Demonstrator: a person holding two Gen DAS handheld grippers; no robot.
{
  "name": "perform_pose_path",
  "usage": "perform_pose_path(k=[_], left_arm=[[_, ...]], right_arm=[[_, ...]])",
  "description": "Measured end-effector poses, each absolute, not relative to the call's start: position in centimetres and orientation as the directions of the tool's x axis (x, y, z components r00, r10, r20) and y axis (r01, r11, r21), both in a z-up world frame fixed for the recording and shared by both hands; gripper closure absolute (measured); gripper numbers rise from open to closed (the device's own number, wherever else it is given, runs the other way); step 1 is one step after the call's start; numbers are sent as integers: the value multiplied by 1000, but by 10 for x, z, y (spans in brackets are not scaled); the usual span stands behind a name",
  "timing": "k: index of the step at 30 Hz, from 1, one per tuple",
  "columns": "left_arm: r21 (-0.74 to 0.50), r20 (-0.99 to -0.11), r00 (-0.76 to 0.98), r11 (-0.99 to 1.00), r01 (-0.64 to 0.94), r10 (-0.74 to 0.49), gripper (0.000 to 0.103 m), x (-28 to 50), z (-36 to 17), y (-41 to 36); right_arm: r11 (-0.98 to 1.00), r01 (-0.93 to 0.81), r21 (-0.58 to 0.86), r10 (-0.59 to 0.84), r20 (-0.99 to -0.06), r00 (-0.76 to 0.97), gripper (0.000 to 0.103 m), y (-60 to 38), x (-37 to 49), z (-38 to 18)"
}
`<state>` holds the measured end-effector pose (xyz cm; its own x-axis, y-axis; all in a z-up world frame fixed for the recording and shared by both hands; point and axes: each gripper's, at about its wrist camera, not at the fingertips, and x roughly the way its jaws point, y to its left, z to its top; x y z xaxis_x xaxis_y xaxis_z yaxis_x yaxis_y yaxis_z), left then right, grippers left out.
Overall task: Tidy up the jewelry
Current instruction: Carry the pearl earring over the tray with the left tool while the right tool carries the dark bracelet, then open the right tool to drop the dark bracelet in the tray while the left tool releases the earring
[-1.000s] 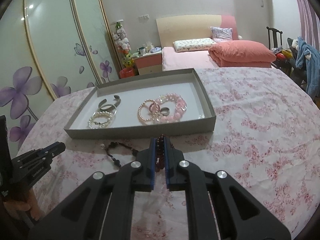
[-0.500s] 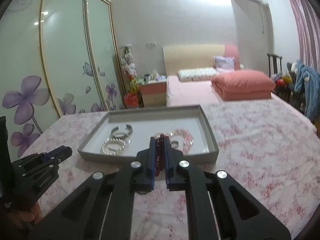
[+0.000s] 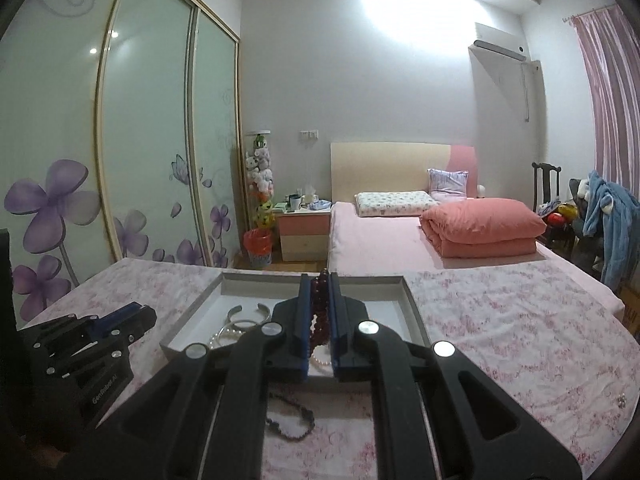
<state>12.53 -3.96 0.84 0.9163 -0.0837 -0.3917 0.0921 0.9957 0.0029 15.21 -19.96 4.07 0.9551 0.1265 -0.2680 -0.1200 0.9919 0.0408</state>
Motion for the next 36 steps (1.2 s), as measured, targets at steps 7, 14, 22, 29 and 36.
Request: perform_pose_path(k=[7,14,22,29,36], left_arm=[[3,-376,923,996,87,-80,89,138,11,-40],[-3,-367,927,996,84,-80,89,153,12,-40],[-19,-383,919,995,94,-94,89,178,7,-41],[-23,-404,909,994,103,-103,89,198,0,-45],[-22,-436,892,992,124,-121,89,214,-10,-51]], right_arm=[[992,-121,26,123,-260,958,94,-196,164,44],[993,-113,39,119,-261,958,94,-196,182,42],[993,-105,49,114,-279,954,94,-196,208,37],[993,-99,62,114,-308,944,94,-198,234,26],[993,-94,78,115,-348,930,94,-201,257,12]])
